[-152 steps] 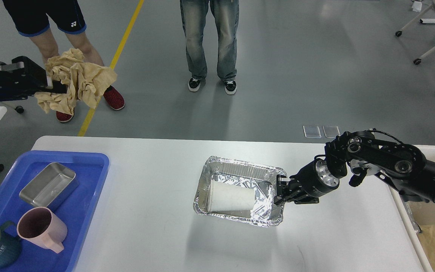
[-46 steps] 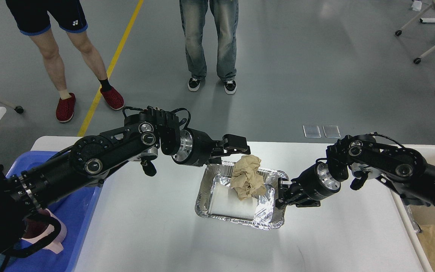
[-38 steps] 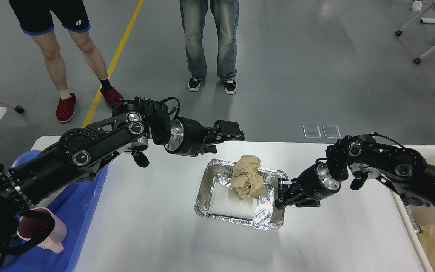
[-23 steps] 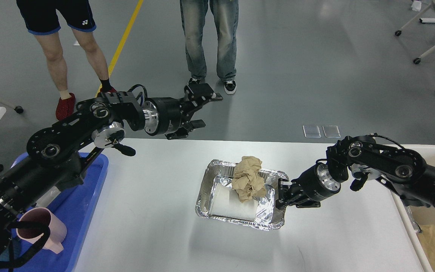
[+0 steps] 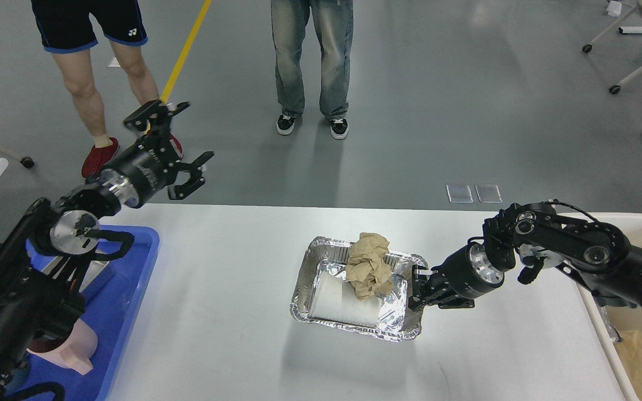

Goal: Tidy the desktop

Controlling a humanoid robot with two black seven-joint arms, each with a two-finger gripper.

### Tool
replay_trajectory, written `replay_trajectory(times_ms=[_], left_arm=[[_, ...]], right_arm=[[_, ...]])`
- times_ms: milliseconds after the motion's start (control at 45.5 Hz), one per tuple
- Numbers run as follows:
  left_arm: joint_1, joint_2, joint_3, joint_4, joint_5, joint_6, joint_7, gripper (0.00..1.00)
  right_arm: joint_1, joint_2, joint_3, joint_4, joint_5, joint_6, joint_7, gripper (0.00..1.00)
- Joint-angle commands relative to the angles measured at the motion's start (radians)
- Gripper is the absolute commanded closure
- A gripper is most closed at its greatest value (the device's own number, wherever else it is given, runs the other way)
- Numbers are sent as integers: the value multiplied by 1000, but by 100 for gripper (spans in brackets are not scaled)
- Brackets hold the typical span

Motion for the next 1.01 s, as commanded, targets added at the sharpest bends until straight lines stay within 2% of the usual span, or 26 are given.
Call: replay_trajectory(times_ms=[0, 154, 395, 637, 922, 988], left_arm=[[67, 3, -117, 61, -82, -7, -6, 3], [144, 7, -164, 125, -92, -15, -55, 3], [185, 12, -163, 191, -92, -43, -123, 3], [167, 15, -155, 199, -91, -129, -123, 3], [99, 6, -134, 233, -85, -130, -124, 3], [98, 3, -117, 239, -83, -130, -126, 3]], right_arm=[[4, 2, 23, 6, 3, 2, 0, 100], [21, 2, 37, 20, 16, 9, -3, 100], [64, -2, 37, 22, 19, 18, -6, 100], [63, -3, 37, 22, 19, 17, -6, 100], [63, -8, 40, 6, 14, 6, -6, 100], [61, -38, 62, -3, 14, 6, -6, 100]])
